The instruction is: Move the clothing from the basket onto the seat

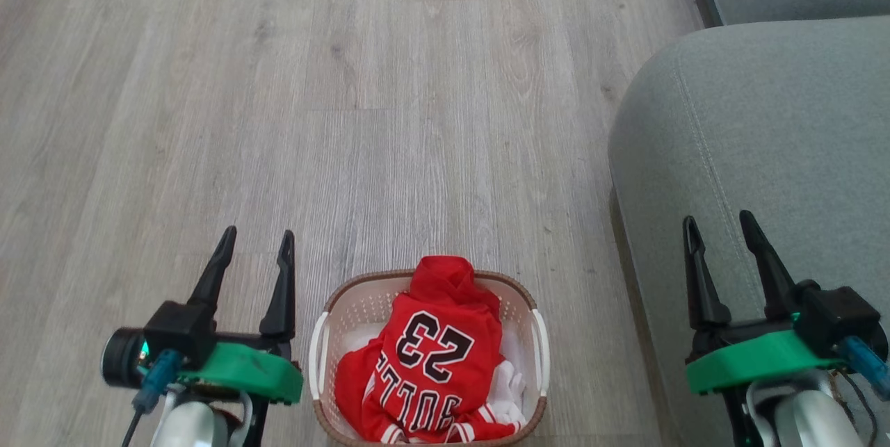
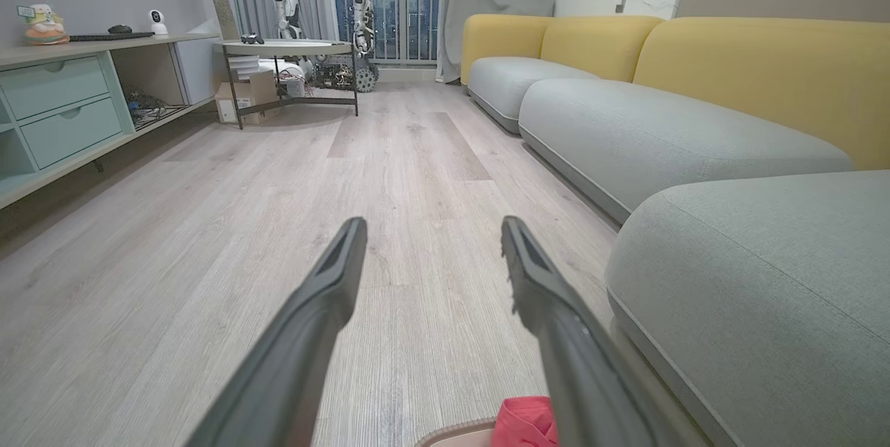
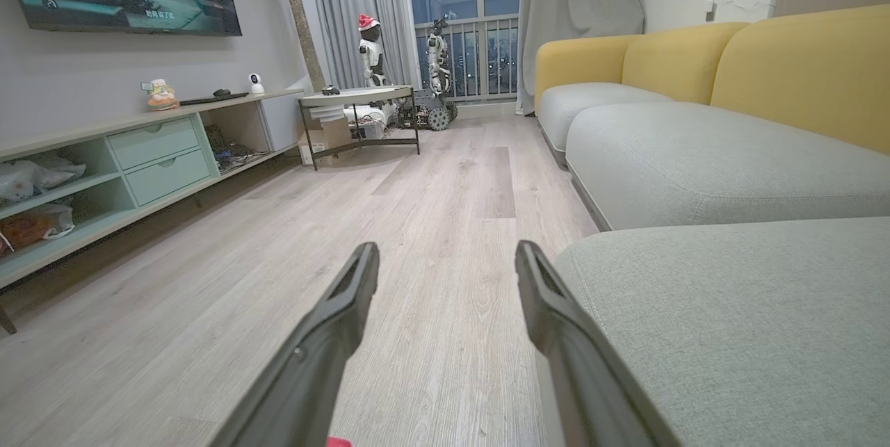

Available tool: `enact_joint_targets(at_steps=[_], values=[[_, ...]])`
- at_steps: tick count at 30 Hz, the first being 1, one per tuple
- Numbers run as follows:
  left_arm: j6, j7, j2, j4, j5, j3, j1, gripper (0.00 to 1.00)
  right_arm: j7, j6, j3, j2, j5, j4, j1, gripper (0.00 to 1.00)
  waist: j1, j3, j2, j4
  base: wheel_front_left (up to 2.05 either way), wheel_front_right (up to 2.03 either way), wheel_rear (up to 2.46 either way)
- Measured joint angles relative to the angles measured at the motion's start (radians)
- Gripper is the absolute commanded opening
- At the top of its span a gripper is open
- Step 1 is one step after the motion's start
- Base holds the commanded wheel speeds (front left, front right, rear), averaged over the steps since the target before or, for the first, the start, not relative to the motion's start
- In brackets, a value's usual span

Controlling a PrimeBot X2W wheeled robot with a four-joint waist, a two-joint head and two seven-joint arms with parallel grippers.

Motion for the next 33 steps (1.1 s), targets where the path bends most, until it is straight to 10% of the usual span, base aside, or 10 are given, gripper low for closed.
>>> enact_joint_targets(at_steps=[33], values=[[0.000,-0.001,0.000,0.088,-0.002,-0.062,-0.141,1.00,-0.002,0.000,-0.009,-0.012,0.000,-0.041,-0.079,1.00,0.0000,0.200,0.0000,-0.069,0.00,0.00,0.00]])
